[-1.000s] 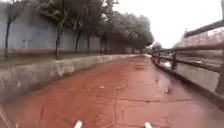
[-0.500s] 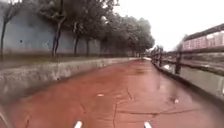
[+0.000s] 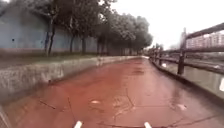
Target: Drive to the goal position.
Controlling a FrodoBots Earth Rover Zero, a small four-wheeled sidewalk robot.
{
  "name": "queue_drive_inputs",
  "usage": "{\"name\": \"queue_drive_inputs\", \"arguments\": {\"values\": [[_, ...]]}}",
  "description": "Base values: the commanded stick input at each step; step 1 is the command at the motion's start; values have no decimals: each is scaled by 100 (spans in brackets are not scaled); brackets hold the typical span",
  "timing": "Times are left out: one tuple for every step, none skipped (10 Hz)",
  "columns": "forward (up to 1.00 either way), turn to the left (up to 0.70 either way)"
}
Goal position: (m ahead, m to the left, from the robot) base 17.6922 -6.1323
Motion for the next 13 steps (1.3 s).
{"name": "queue_drive_inputs", "arguments": {"values": [[50, -25], [50, -17], [50, -8], [50, 0], [50, 0], [50, 3], [50, 0], [50, 0], [50, 0], [50, 0], [50, 0], [50, 0], [50, 0]]}}
